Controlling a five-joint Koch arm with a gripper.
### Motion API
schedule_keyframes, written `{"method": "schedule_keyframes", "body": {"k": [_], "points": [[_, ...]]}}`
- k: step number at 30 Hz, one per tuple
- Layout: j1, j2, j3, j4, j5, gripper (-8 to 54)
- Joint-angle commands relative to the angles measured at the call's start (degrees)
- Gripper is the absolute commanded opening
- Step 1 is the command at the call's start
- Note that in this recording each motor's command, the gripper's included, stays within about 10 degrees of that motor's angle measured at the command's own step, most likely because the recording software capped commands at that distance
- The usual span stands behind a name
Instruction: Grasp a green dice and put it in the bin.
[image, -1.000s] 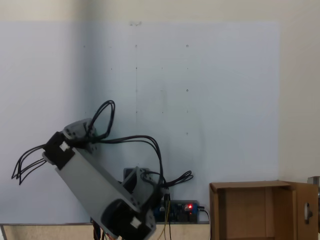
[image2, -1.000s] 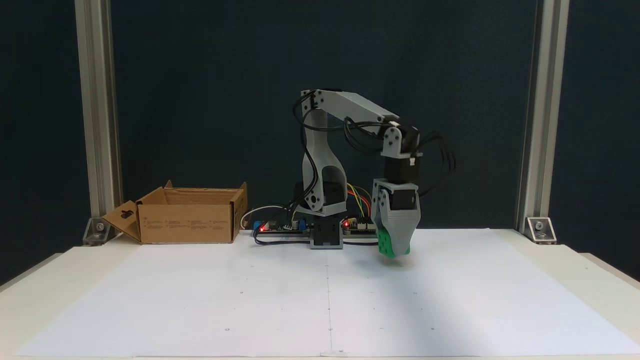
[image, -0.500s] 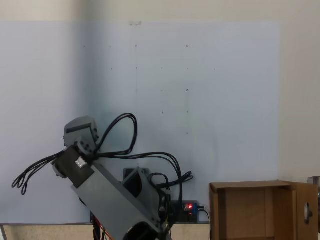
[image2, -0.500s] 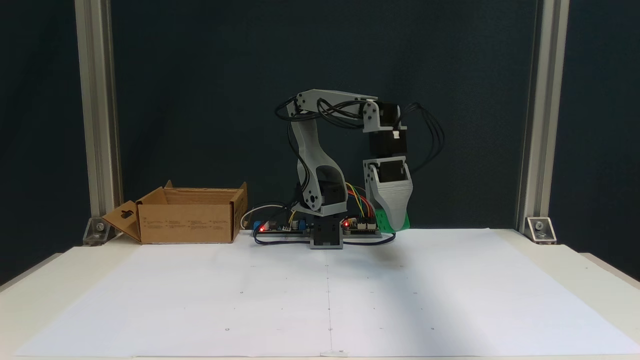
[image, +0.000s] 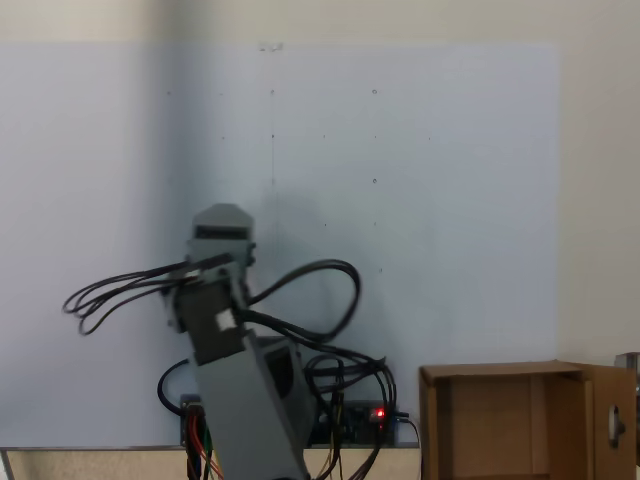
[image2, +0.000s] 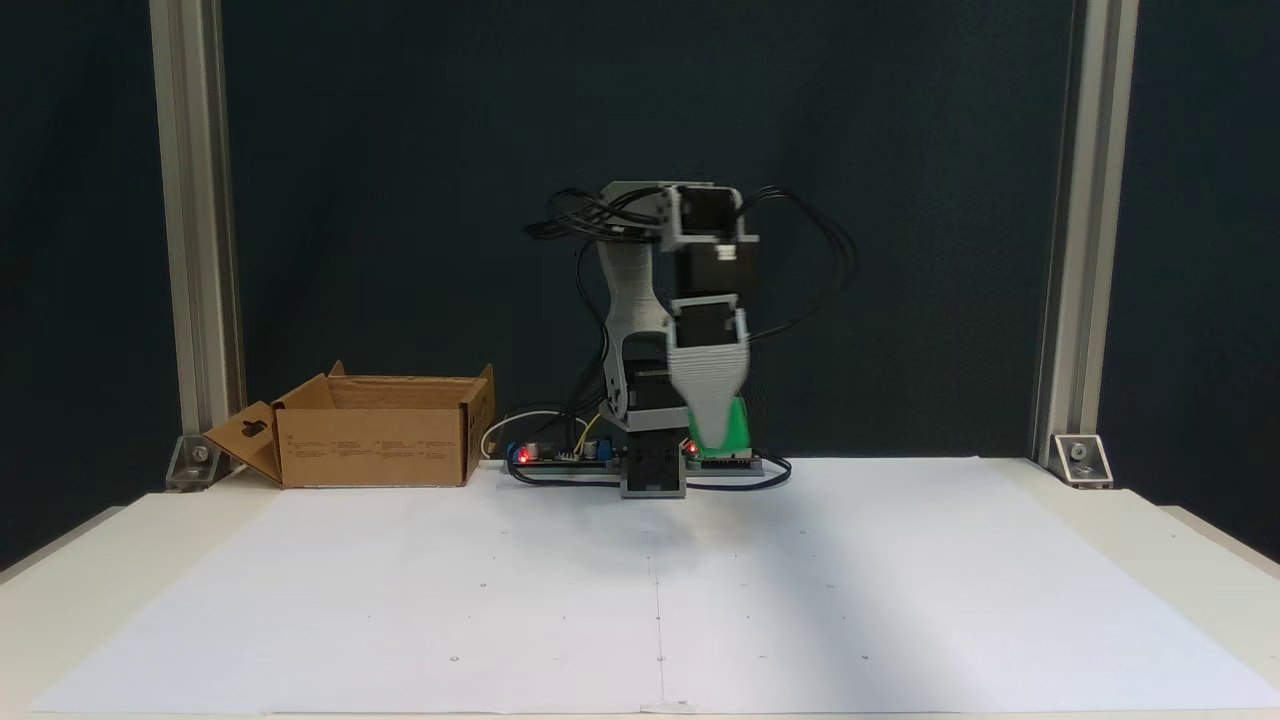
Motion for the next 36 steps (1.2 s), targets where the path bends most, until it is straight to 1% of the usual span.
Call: {"method": "schedule_keyframes", "body": {"k": [1, 9, 18, 26, 35, 36], "points": [[4.75, 1.76, -5.54, 0.0, -9.49, 11.8], [27.16, 2.37, -7.82, -0.53, -23.73, 11.8], [45.79, 1.85, -15.91, -2.11, -26.37, 11.8], [60.91, -2.9, -27.07, -1.76, -29.09, 11.8], [84.29, -7.12, -33.93, -1.41, -38.14, 11.8], [93.67, -8.26, -35.33, -1.41, -41.75, 11.8]]}}
